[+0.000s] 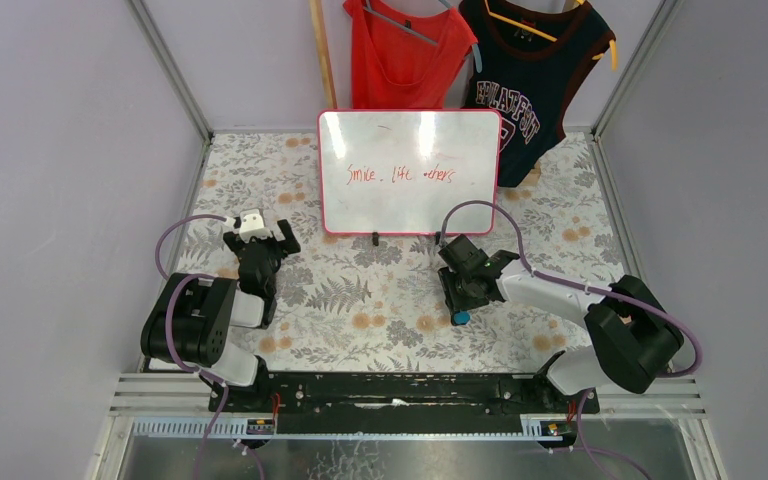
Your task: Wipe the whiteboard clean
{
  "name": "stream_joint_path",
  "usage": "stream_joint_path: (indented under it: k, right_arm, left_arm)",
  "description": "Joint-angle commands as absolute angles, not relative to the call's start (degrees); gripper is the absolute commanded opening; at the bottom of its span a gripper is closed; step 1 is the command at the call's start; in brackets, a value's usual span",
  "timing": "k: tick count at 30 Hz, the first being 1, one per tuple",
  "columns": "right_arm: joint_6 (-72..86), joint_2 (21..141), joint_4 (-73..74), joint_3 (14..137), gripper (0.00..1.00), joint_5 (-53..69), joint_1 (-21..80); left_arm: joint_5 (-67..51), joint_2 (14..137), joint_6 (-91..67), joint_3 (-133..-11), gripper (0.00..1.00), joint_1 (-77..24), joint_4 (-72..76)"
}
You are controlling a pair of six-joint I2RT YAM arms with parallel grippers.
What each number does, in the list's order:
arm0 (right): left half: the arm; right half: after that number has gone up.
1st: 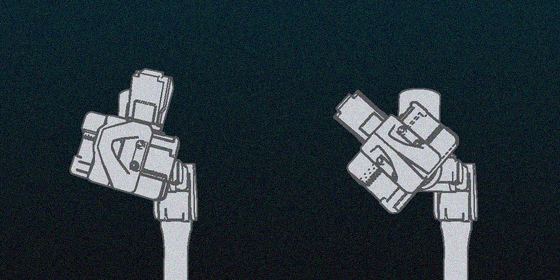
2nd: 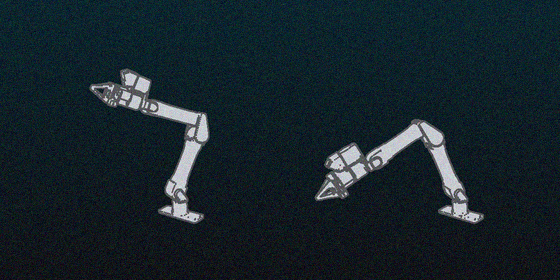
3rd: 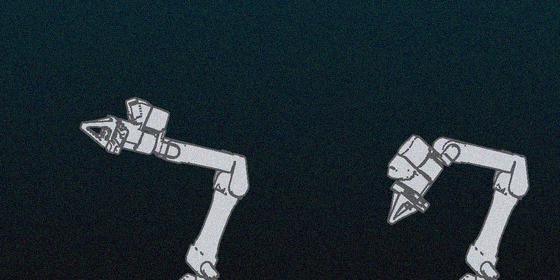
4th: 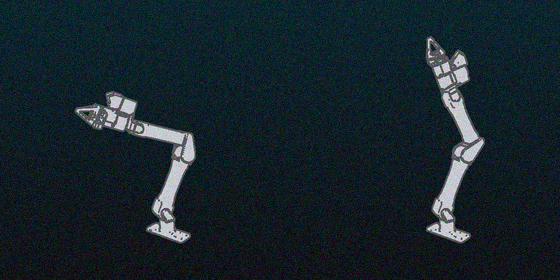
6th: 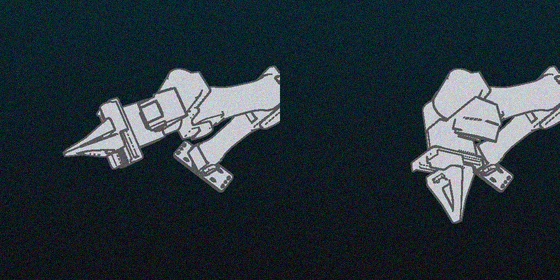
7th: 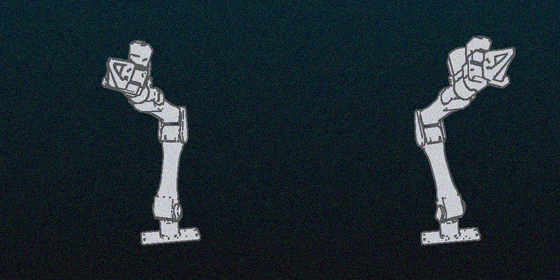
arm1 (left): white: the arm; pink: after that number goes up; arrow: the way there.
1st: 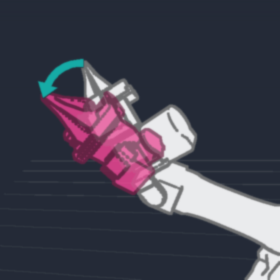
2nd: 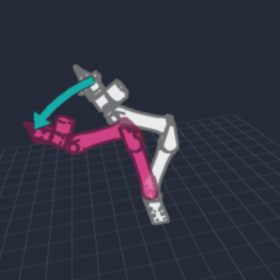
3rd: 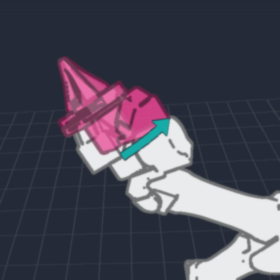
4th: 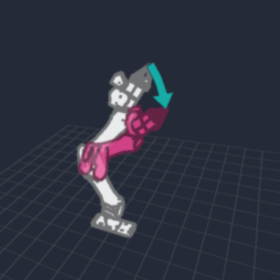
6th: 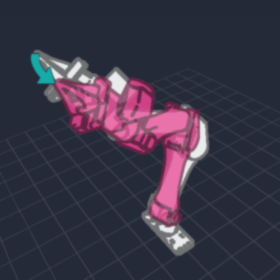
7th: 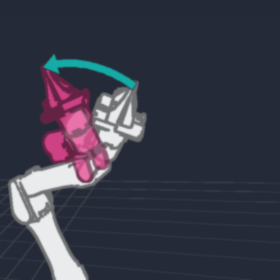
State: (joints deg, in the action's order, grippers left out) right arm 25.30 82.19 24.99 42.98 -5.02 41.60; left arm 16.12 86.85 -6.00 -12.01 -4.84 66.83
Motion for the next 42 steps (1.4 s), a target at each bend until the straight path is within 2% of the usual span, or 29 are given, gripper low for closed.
stream_joint_path:
  k: [1,14,16,19,26,31,42]
  right_arm:
    - [25.64,80.27,25.62,44.51,0.46,-6.49,42.10]
    - [25.49,80.24,23.83,43.60,0.30,-3.89,42.19]
    - [25.54,80.24,23.82,43.58,0.20,-3.95,42.19]
    - [25.91,80.40,23.95,43.68,0.01,-3.96,42.19]
    - [26.34,79.52,23.38,43.50,0.00,-3.66,42.19]
    - [26.97,74.63,24.17,44.20,0.00,-5.40,42.26]
    - [32.26,63.21,24.62,47.19,0.00,-18.95,42.24]
  left_arm:
    - [17.41,87.14,-5.22,-12.55,1.00,-4.83,70.85]
    - [17.47,87.10,-5.19,-12.56,1.00,-4.86,70.91]
    - [17.47,87.15,-5.19,-12.57,1.00,-4.86,70.93]
    - [17.40,87.10,-5.19,-12.55,1.00,-4.83,70.91]
    - [17.42,87.06,-5.19,-12.55,1.00,-4.83,70.89]
    - [17.41,87.11,-5.23,-12.56,1.00,-4.84,70.92]
    - [17.75,87.11,-5.10,-12.41,1.00,-4.86,71.27]
